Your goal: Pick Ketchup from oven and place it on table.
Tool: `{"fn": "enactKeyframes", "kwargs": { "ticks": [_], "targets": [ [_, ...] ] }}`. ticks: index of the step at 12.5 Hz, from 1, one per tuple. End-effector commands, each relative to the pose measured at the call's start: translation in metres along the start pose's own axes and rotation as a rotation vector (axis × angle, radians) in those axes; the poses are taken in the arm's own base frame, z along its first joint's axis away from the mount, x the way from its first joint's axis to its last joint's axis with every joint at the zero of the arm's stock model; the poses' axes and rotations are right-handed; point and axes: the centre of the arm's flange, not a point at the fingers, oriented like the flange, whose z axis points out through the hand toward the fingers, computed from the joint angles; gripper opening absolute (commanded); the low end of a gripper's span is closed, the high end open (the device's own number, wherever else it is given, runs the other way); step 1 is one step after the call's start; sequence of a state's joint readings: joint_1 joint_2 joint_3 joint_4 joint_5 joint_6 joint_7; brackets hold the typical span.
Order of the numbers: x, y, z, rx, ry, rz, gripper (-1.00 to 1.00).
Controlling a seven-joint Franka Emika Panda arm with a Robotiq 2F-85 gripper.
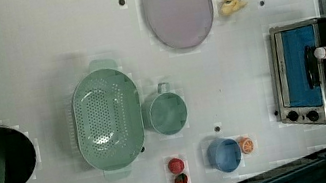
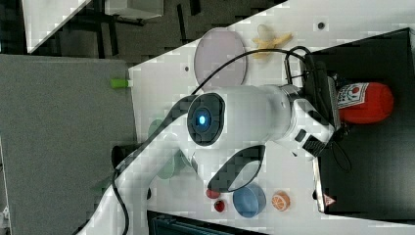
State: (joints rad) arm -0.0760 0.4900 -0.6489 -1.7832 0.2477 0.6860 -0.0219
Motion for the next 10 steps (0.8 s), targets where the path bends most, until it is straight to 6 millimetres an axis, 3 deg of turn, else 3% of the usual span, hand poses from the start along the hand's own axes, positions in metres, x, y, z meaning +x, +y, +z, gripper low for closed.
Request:
{"fn": "enactKeyframes", "kwargs": {
  "ticks": [1, 3, 4, 8, 10],
  "targets": [
    [0.020, 0.012, -0.025, 0.047, -0.015, 0.088, 0.27],
    [0.021, 0.010, -0.035, 0.052, -0.019, 0.086, 0.26],
    [0.022, 0.005, -0.053, 0.061, -0.025, 0.076, 0.27],
    [-0.014, -0.025, -0.165, 0.052, -0.099, -0.055, 0.26],
    [-0.051, -0.042, -0.217, 0.072, -0.106, -0.143, 0.27]
  ]
}}
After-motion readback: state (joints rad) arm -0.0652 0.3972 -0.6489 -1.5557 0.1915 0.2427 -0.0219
